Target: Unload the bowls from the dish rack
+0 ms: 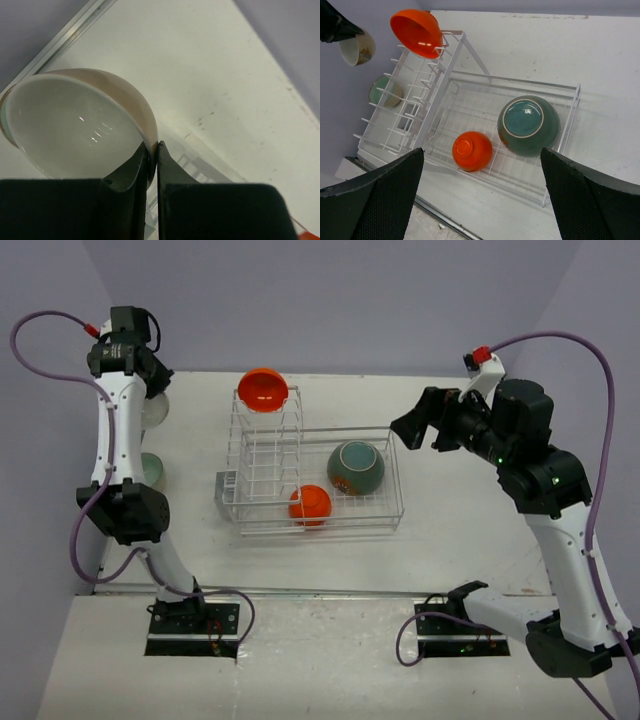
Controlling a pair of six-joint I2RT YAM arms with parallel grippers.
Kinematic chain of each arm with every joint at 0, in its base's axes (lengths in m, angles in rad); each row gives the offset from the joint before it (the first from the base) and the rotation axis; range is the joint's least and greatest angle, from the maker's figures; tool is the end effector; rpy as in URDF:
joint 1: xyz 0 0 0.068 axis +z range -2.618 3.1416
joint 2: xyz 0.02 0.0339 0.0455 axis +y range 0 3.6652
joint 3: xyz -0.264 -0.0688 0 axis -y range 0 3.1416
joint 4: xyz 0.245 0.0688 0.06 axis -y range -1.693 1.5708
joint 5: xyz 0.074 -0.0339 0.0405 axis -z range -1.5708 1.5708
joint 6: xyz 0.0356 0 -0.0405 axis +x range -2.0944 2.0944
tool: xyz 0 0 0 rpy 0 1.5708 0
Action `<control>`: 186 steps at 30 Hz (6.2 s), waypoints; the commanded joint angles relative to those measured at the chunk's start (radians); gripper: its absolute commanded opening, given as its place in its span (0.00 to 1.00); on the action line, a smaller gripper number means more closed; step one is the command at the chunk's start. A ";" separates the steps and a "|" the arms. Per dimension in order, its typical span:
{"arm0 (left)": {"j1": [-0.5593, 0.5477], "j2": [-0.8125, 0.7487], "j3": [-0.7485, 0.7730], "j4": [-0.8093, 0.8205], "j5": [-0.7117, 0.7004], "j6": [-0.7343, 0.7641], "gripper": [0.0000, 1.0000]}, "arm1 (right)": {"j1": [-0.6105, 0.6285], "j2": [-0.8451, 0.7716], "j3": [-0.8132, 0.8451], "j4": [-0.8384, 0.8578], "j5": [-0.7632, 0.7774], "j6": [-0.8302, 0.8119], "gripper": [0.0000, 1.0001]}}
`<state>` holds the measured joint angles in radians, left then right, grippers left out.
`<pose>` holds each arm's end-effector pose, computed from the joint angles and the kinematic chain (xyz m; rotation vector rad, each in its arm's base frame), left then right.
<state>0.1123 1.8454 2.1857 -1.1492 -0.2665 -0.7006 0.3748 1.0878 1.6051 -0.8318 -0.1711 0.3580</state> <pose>0.3739 0.0516 0.4276 -1.0406 2.0999 0.0285 0.1694 0.0731 0.4869 -0.1365 1.9302 0.6571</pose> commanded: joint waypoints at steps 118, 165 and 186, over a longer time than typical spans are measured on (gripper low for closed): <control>-0.341 -0.324 -0.394 0.526 0.342 -0.870 0.33 | 0.046 -0.095 -0.043 -0.069 0.182 0.136 0.99; -0.342 -0.250 -0.475 0.566 0.322 -0.830 0.35 | 0.046 -0.089 -0.040 -0.044 0.180 0.078 0.99; -0.341 -0.213 -0.477 0.585 0.279 -0.832 0.09 | 0.046 -0.080 -0.057 -0.023 0.177 0.058 0.99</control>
<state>-0.2394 1.6421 1.7237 -0.5575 0.0624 -1.5600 0.4145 1.0138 1.5341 -0.8974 -0.0120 0.4343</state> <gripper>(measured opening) 0.162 0.990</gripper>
